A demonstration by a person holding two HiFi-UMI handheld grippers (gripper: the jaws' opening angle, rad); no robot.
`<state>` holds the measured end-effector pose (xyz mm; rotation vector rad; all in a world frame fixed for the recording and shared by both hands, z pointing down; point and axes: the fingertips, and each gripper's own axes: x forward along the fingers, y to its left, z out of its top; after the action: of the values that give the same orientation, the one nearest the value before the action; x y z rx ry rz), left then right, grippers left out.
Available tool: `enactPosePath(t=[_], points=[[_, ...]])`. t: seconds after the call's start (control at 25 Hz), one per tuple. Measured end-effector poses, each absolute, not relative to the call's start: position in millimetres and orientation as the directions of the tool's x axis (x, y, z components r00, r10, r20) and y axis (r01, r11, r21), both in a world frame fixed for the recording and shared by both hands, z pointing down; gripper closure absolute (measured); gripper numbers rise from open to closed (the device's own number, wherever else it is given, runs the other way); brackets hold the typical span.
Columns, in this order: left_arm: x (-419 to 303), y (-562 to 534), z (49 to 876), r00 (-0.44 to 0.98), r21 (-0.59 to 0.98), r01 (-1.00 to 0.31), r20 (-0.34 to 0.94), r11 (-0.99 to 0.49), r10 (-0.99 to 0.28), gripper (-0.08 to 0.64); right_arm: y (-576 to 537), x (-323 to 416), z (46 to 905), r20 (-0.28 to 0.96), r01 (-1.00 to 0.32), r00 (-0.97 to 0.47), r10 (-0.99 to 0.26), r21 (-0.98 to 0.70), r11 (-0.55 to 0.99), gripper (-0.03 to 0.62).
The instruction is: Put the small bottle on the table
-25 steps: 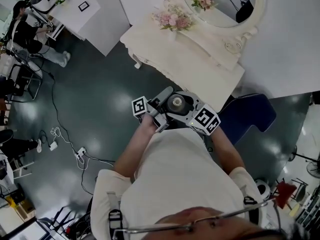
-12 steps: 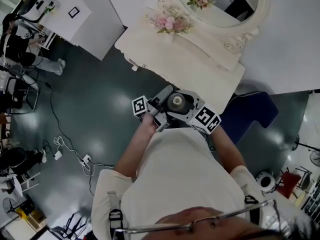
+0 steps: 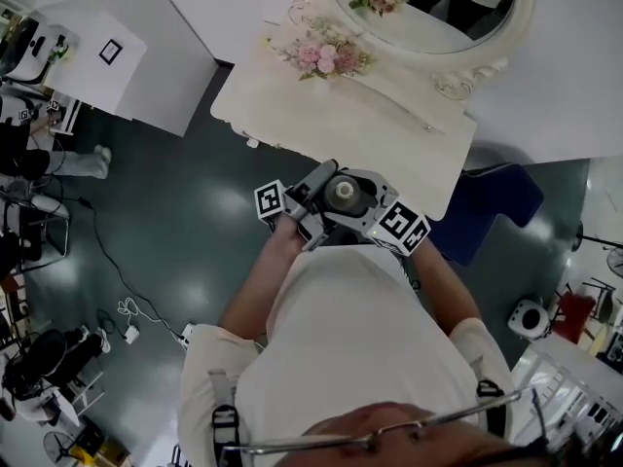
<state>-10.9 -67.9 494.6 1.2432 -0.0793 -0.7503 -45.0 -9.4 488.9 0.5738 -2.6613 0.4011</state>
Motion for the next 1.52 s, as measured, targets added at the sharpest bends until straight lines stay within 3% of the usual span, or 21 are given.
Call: enactPosePath(t=[0.6,0.88,1.52], points=[[-51.6,-129.6,512.4,0.836,0.879,0.446,-0.342,0.169,-0.429,0.207,-76.9,-91.9,508.0,0.447,-0.588,-0.768,-0.458,-0.212,0.781,0.249],[-38.6,-148.4,522.9,0.839,0.878,0.439,-0.326,0.189,-0.435,0.207,-97.8,-75.9,516.5,0.477,-0.621,-0.736,-0.480,-0.194,0.759,0.249],[-6.7,-204.0,554.7,0.810,0.916,0.359,-0.212,0.177,-0.547,0.207,-165.6,-19.1,549.6,0.470,-0.565,-0.776,-0.420,-0.224,0.794,0.250]])
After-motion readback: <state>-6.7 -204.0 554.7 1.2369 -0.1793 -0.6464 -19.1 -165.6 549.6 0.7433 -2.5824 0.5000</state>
